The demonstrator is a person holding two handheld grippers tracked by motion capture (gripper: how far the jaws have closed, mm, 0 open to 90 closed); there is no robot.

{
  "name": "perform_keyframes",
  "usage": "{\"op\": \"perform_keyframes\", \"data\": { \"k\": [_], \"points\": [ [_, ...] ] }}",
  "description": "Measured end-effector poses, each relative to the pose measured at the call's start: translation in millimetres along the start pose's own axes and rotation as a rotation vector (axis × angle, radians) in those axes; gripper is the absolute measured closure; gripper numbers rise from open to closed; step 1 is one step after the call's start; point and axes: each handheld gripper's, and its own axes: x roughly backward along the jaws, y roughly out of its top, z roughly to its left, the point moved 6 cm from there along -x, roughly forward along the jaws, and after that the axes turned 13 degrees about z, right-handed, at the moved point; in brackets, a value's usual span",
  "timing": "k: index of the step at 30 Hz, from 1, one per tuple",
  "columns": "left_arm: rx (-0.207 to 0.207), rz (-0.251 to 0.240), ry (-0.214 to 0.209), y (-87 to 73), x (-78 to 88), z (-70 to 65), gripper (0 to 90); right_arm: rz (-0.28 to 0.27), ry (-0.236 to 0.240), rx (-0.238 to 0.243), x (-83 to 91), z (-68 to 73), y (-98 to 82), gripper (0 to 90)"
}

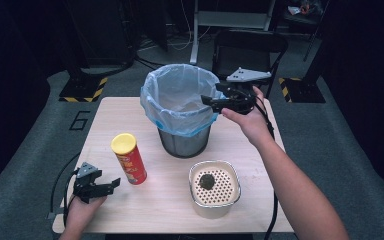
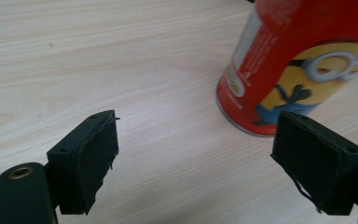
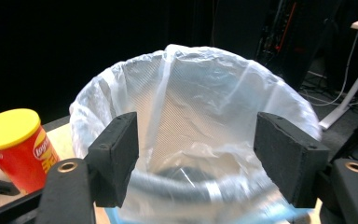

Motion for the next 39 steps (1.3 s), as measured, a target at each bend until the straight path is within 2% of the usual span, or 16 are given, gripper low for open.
{"op": "perform_keyframes", "data": {
  "k": [5,7,9,11,14,22,23,25,28,30,33,35,39],
  "points": [
    [-0.041,-0.018,-0.017,4.2,7.2,-12.0,13.6,-0.025,-0.024,-0.021,18.7,-8.7,-13.9,30.8],
    [-0.05,-0.022,-0.028,4.9,8.9,-15.1,13.4,-0.029,-0.046,-0.013,25.5,-14.0,-20.1,30.8],
    [-0.052,-0.012,-0.053,4.5,9.9,-18.6,12.8,-0.029,-0.055,-0.028,31.1,-19.0,-26.5,31.1],
    [-0.055,-0.027,-0.067,5.2,10.5,-22.2,12.3,-0.029,-0.068,-0.031,36.0,-24.8,-32.0,31.1],
    [-0.08,-0.036,-0.081,6.6,12.9,-27.1,13.5,-0.024,-0.087,-0.039,42.8,-32.4,-41.2,31.2],
    [-0.099,-0.052,-0.114,11.8,17.7,-37.7,13.1,-0.015,-0.106,-0.062,51.3,-44.1,-65.0,32.0],
    [-0.099,-0.067,-0.111,13.5,17.1,-39.6,12.9,-0.012,-0.108,-0.068,52.7,-44.8,-68.5,32.0],
    [-0.111,-0.06,-0.121,15.4,17.9,-41.7,12.5,-0.014,-0.115,-0.069,55.3,-46.1,-75.1,32.1],
    [-0.106,-0.069,-0.145,19.6,16.5,-44.7,12.6,-0.009,-0.109,-0.074,56.7,-47.8,-84.8,32.2],
    [-0.113,-0.07,-0.139,24.1,14.7,-45.3,12.7,0.008,-0.114,-0.084,56.8,-49.5,-91.1,32.1],
    [-0.087,-0.083,-0.168,30.2,9.2,-47.8,12.6,0.012,-0.12,-0.086,58.0,-51.2,-98.7,32.1],
    [-0.052,-0.088,-0.185,32.1,3.9,-47.8,12.6,0.014,-0.12,-0.094,58.5,-50.8,-104.7,32.2],
    [-0.053,-0.071,-0.173,34.7,-5.8,-48.2,12.9,0.034,-0.132,-0.097,59.9,-50.3,-116.6,32.1]
  ]
}}
